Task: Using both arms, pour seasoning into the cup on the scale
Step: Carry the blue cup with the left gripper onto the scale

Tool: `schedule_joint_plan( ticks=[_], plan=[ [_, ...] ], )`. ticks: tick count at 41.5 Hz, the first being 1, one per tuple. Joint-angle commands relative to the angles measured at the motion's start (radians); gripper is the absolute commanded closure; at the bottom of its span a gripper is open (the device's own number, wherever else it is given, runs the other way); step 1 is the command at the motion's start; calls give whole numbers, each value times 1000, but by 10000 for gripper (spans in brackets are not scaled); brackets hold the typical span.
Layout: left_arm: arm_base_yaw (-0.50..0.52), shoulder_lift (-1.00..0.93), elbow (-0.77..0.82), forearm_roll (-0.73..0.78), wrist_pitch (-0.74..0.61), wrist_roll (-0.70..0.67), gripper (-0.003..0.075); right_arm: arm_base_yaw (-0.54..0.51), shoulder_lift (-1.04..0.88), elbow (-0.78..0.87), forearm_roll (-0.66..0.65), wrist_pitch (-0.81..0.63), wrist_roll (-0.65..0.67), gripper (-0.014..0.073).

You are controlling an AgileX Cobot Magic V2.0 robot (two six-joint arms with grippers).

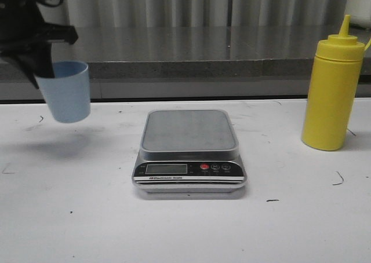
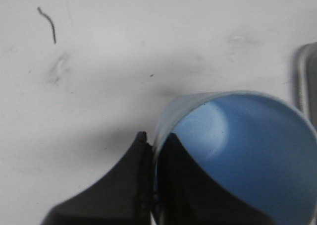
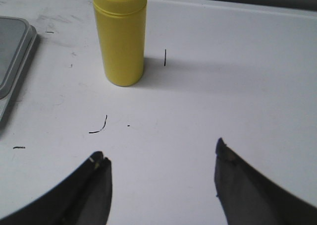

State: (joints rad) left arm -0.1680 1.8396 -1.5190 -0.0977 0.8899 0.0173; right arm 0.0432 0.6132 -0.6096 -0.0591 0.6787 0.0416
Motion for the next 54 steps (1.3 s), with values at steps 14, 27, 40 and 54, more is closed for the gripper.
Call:
schedule_joint_plan(
  ticks=[14, 27, 40, 54],
  plan=[
    [-282, -119, -30, -24, -99, 27, 740, -6, 7, -33, -16, -60, -10, 117],
    [-401, 18, -209, 98, -22, -86, 741, -6, 7, -33, -16, -58, -10, 117],
    [-400, 156, -366, 114, 66, -113, 741, -6, 7, -33, -16, -57, -10, 117],
    [-400, 180, -366, 140, 57, -113, 740, -6, 7, -33, -16, -56, -10, 117]
  ],
)
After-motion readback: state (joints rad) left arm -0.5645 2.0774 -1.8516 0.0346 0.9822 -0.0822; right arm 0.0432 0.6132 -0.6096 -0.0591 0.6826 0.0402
